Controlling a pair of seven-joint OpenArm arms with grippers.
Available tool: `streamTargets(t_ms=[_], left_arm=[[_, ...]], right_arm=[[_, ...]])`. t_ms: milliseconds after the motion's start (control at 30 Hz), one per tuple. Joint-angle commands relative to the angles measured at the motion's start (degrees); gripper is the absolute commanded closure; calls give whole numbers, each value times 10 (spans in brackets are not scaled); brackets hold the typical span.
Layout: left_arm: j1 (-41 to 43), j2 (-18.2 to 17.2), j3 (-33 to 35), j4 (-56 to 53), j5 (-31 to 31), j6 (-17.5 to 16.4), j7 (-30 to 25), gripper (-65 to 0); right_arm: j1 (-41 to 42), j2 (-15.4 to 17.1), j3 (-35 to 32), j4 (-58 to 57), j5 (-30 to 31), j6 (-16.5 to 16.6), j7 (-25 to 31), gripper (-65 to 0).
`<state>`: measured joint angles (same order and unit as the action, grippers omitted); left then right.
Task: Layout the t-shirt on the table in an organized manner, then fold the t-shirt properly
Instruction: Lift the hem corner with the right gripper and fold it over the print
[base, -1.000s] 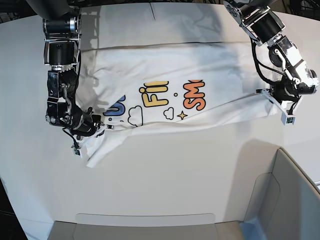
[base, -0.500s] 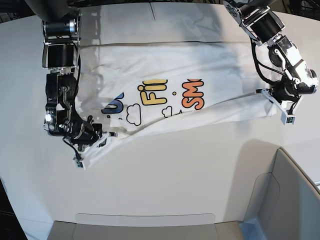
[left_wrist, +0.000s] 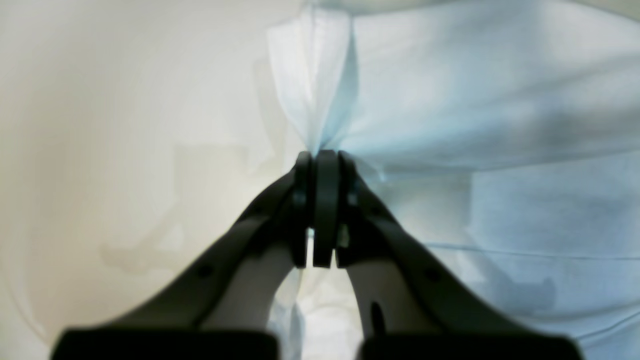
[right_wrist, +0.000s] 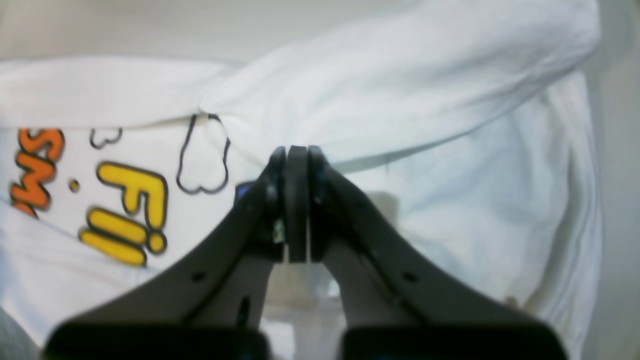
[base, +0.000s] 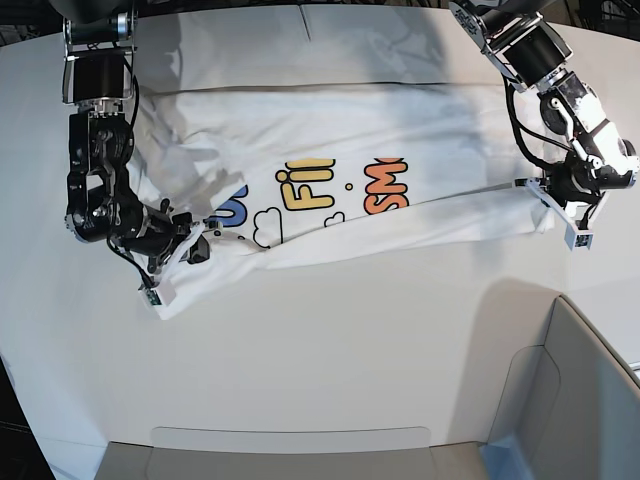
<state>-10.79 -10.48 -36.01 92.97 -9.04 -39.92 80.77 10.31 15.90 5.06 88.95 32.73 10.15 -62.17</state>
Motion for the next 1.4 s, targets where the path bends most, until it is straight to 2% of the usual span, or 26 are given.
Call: streamTargets(t_ms=[0,200,467,600,667,967,1100,1200,1233,1367], left_arm=[[-11,-9,0,8,-2,-1,-8,0],[-14,-20,0,8,-2,-1,-8,0],[-10,-40,0,8,-2,-1,-8,0],[-9,-49,0,8,-2,-1,-8,0],[-9,-50,0,8,-2,-1,-8,0],[5,-49,0,9,-2,-1,-8,0],[5,-49,0,8,-2,-1,-8,0],[5,-48,0,8,-3,-1,-8,0],[5,-48,0,8,-3,-1,-8,0],[5,-48,1,8,-3,-1,-8,0]], right_arm=[[4,8,3,22,8,10,9,0],[-33,34,6,56,71,14,9,0],[-74,58,18,122,83,15,12,0],[-86,59,55,133,119,56,12,0],[-91,60,69,132,136,62,12,0],[-144,67,73,186,138,67,12,0],[-138,65,74,175,136,62,12,0],[-102,66,74,138,136,62,12,0],[-86,68,82,118,137,62,12,-4],[-24,69,135,27,151,69,12,-114]])
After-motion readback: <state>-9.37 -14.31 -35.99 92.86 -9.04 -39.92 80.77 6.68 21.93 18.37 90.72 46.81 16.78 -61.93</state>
